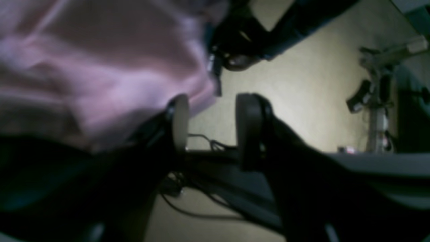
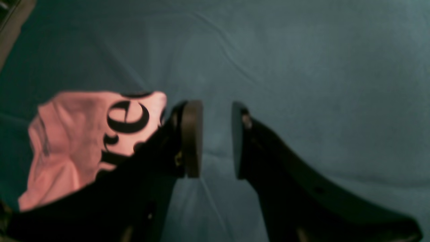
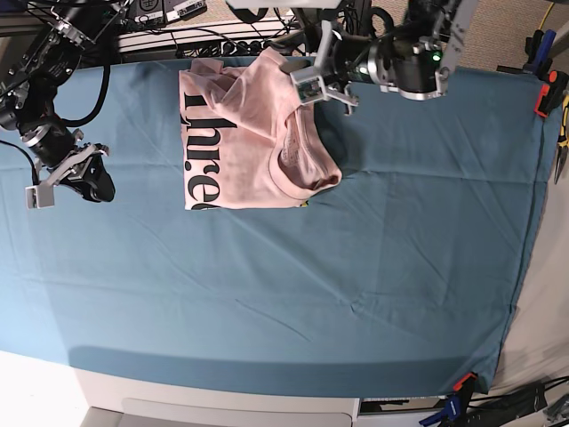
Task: Fold the T-shirt properly
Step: 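Move the left gripper to the collar edge of the folded shirt, then grasp the collar edge with the left gripper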
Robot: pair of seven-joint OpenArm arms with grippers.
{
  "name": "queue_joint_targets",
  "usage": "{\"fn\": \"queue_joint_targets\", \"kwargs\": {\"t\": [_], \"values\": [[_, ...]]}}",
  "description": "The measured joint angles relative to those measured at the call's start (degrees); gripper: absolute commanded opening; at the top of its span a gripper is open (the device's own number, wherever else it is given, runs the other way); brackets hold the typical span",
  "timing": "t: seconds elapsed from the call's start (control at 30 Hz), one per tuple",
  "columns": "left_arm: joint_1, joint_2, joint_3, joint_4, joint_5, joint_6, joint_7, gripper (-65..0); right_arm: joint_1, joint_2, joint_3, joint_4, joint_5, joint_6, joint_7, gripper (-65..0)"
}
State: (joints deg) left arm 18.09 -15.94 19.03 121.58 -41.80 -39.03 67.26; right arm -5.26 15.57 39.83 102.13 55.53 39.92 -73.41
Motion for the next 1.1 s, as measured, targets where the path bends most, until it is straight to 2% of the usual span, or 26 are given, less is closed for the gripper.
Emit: {"fn": "queue_joint_targets", "kwargs": {"t": [0.1, 0.2, 0.37, 0.6, 0.73, 0.93, 1.1], "values": [[-0.59, 1.57, 4.46, -0.02, 9.88, 0.9, -2.56, -40.4, 0.02, -0.04, -0.07, -0.9, 0.33, 0.02, 0.2, -49.5], [-1.11, 2.91, 7.39, -0.02, 16.7, 1.05, -4.26, -40.4, 0.0, 0.0, -0.09, -3.32, -0.09, -0.02, 0.35, -49.5], [-1.97, 2.58, 10.16, 0.33, 19.65, 1.86, -5.44, -40.4, 0.17, -0.04, -0.09, -6.62, 0.0, 0.02, 1.66, -49.5], [-1.95, 2.29, 10.19, -0.11, 19.43, 1.95, -6.01, -40.4, 1.7, -0.02, -0.09, -7.8, -0.02, 0.0, 1.68, -49.5], [-2.25, 1.73, 10.16, -1.7, 16.81, 2.38, -6.36, -40.5, 1.75, -0.02, -0.09, -7.8, -0.09, 0.0, 1.66, -49.5], [-2.27, 0.48, 10.16, -2.05, 14.01, 3.74, -5.97, -40.5, 1.75, -0.02, -0.09, -7.8, -0.07, 0.0, 1.66, -49.5], [-2.32, -1.22, 10.49, -2.47, 11.34, 6.29, -6.73, -40.5, 1.75, -0.02, -0.09, -7.8, -0.04, 0.0, 1.66, -49.5]]}}
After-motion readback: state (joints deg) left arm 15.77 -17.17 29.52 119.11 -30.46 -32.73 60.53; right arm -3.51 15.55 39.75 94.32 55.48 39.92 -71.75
